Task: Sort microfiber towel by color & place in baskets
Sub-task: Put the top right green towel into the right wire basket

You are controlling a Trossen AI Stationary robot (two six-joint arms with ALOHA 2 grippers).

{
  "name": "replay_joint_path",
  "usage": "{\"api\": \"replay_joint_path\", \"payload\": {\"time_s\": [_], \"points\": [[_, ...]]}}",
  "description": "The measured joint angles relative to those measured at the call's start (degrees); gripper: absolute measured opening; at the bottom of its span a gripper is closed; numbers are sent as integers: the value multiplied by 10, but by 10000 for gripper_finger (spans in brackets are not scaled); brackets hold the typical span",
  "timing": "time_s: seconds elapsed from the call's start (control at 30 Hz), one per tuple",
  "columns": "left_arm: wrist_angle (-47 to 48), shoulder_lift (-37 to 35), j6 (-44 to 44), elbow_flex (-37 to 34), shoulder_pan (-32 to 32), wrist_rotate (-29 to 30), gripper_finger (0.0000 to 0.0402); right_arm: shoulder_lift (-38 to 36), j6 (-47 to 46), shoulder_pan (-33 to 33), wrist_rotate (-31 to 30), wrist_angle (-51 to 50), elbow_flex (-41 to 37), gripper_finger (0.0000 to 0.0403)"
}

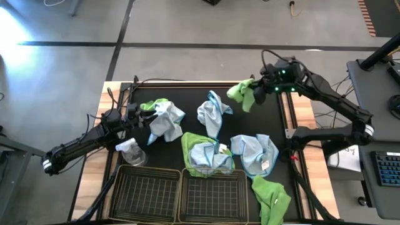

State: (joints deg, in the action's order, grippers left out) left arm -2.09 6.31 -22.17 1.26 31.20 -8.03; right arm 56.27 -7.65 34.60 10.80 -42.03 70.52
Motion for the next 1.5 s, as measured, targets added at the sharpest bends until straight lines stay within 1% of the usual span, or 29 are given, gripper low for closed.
{"api": "replay_joint_path", "payload": {"time_s": [0.13,0.2,0.63,0.9,1.0,1.2,1.5], "points": [[0,0,0,0,0,0,139,0,-6,-48,38,20,0,9],[0,0,0,0,0,0,139,2,-14,-76,46,33,0,9],[0,0,0,0,0,0,139,17,-44,-293,47,93,-1,9],[0,0,0,0,0,0,139,46,-55,-435,44,173,-2,9],[0,0,0,0,0,0,139,61,-54,-477,43,193,-2,9],[0,0,0,0,0,0,139,99,-54,-532,42,220,-2,9],[0,0,0,0,0,0,139,162,-55,-569,42,257,6,9]]}}
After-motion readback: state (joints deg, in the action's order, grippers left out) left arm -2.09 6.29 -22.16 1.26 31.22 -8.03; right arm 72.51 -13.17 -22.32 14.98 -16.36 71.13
